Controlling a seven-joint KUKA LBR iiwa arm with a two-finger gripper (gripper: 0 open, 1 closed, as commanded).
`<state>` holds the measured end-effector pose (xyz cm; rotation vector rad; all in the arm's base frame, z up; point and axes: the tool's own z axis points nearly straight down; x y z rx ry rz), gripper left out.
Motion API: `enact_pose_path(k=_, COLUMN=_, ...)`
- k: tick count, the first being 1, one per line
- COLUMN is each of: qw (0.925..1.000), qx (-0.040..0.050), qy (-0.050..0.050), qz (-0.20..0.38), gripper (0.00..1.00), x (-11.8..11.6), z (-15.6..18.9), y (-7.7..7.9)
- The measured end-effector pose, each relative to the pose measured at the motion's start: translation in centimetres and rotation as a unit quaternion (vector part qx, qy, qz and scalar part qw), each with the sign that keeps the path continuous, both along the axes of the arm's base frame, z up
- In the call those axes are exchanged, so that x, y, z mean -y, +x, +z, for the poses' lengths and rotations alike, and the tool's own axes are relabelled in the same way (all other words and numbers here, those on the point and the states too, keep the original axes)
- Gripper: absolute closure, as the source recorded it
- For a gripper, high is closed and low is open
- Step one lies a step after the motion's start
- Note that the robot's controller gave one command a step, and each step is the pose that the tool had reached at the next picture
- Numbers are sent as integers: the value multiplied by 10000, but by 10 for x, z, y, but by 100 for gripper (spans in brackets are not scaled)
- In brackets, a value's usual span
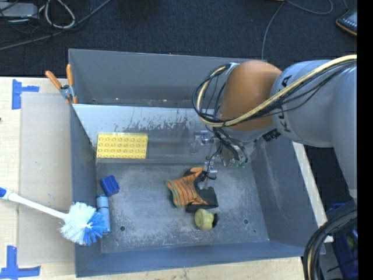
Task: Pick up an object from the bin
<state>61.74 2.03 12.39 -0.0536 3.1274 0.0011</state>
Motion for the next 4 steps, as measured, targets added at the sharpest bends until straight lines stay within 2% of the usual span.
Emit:
enact_pose_path(k=1, qw=9986, qx=-69, qy=8, qz=-526, gripper=0, x=10, z=-18, y=-15)
enact_pose_path(k=2, qw=9998, qx=-46, qy=4, qz=-208, gripper=0, x=-2, z=-34, y=-45)
enact_pose_path(k=3, qw=9963, qx=3, qy=10, qz=-863, gripper=100, x=-15, z=-50, y=-29)
enact_pose_path(k=4, qw=9963, qx=4, qy=10, qz=-862, gripper=100, x=-15, z=-50, y=-29)
